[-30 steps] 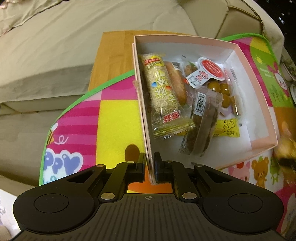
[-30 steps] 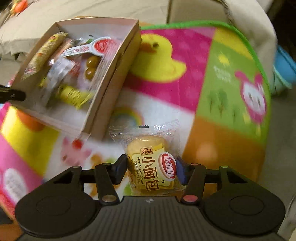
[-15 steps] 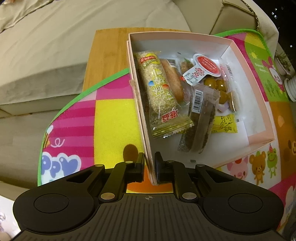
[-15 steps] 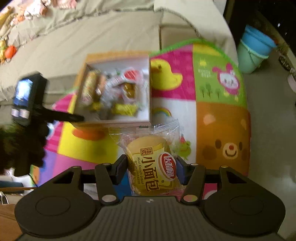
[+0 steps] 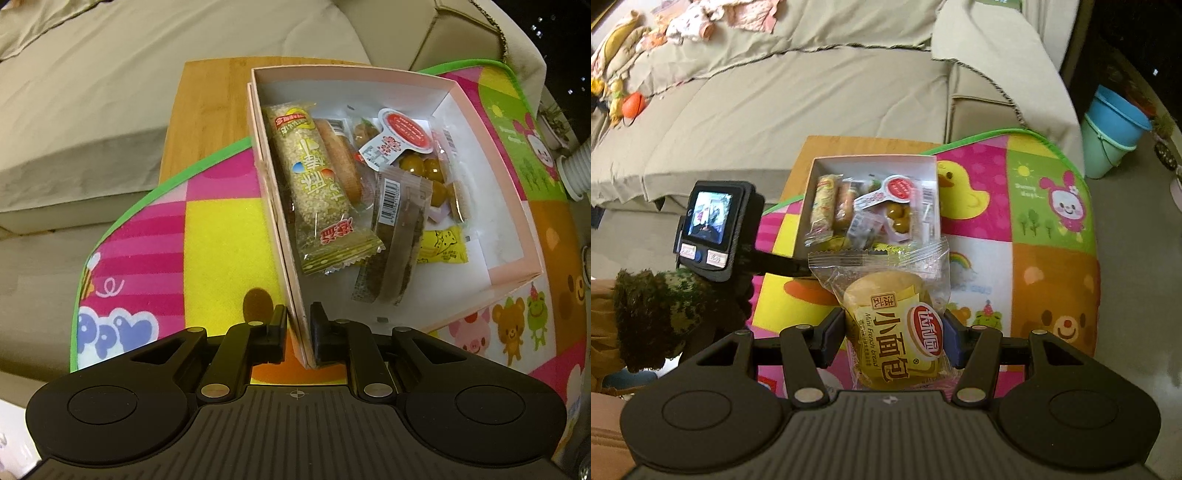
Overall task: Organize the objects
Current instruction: 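Carry the mini bread bun into the pink box and release it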
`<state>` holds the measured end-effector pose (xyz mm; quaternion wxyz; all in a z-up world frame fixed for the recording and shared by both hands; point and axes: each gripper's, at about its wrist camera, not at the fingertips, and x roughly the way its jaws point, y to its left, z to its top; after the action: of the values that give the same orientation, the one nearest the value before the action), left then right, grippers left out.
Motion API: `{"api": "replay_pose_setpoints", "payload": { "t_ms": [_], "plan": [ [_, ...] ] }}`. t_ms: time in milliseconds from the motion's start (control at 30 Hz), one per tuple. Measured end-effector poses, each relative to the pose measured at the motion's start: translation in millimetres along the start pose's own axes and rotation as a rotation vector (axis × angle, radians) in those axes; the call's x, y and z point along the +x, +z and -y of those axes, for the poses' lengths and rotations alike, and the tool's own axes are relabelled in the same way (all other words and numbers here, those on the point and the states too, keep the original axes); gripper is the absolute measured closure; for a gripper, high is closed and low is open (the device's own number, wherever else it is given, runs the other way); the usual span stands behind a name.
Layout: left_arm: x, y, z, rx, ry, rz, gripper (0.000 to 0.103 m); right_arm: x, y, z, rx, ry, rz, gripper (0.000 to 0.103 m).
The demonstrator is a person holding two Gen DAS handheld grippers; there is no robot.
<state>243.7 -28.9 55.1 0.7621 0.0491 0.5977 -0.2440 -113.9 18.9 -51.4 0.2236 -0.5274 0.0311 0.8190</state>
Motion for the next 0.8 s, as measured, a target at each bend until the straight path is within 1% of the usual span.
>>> {"api": "replay_pose_setpoints", "payload": {
  "t_ms": [267,500,567,700,800],
  "plan": [
    [0,0,-4,0.019,-0.034,-0.004,0.086,10,15,-15,-0.046,-0.012,-0.011,0.049],
    [0,-2,-6,0.034,-0.058,-0.001,0.086,25,39,-20,-0.037,0.003,-0.032,0.049],
    [0,-2,-6,0.037,-0.058,-0.002,0.086,29,50,-21,-0.039,-0.002,-0.02,0.049],
    [0,-2,-6,0.058,-0.067,-0.008,0.086,34,82,-24,-0.04,-0.004,0.036,0.049],
    [0,-2,-6,0.068,-0.072,-0.011,0.086,39,103,-28,-0.051,-0.025,0.075,0.049]
  ]
}}
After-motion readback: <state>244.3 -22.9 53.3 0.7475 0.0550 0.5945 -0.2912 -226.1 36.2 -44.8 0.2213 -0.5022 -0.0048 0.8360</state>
